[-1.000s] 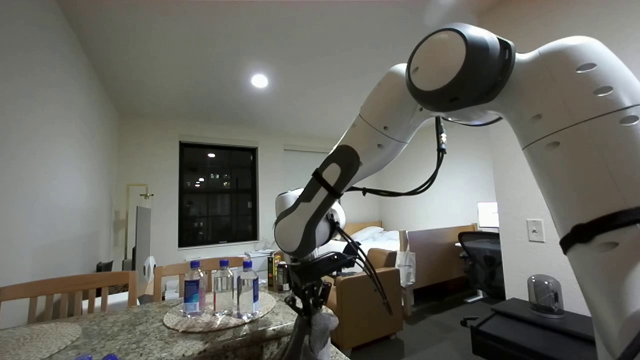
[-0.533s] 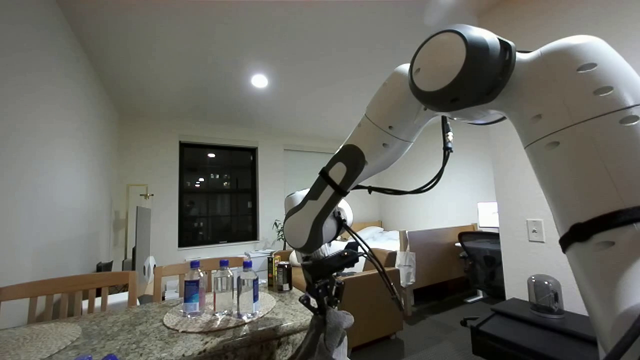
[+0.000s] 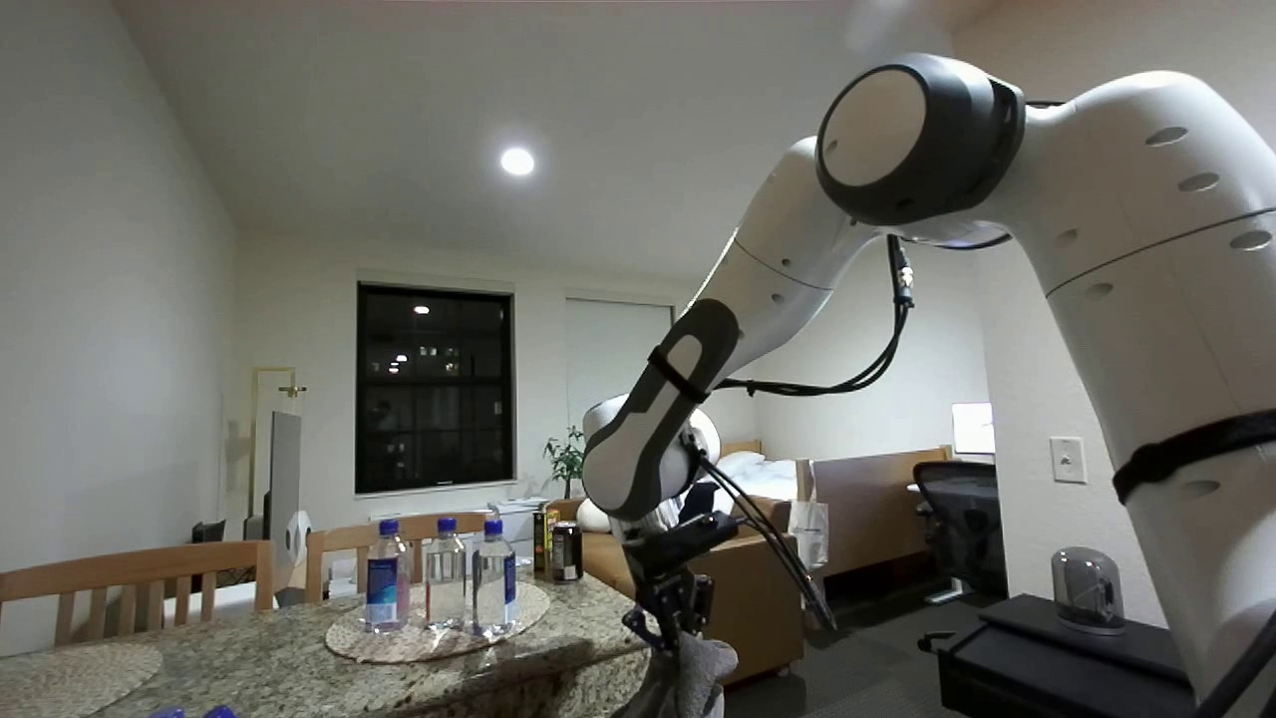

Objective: Unfold the cloth on the counter

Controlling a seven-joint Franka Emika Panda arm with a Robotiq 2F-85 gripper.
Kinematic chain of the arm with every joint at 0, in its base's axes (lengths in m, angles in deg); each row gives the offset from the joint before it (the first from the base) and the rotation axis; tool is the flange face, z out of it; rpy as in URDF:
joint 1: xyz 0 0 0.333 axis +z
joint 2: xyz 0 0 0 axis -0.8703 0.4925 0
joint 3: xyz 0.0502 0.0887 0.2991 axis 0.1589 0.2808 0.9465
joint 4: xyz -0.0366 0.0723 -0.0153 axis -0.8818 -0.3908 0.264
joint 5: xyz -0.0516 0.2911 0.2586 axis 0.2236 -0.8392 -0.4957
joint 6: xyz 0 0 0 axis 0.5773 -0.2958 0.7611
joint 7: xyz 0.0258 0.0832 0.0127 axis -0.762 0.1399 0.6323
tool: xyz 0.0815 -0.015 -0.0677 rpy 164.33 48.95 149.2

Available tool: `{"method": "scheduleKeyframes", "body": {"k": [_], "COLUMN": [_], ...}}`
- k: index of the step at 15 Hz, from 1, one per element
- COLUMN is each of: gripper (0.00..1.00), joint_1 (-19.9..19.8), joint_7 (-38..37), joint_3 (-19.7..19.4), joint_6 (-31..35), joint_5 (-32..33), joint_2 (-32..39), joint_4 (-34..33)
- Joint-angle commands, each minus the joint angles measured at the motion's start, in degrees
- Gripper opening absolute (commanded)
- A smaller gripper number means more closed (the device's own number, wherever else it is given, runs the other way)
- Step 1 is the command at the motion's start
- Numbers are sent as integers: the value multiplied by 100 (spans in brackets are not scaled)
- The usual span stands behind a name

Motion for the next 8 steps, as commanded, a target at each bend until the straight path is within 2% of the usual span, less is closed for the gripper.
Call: {"method": "scheduleKeyframes", "body": {"k": [1, 4, 8], "gripper": [10, 10, 10], "joint_1": [-203, -303, -407], "joint_7": [203, 350, 705], "joint_3": [-8, -35, -56], "joint_6": [130, 296, 836], "joint_5": [16, 54, 53], "joint_2": [-195, -188, -165], "joint_4": [212, 252, 392]}}
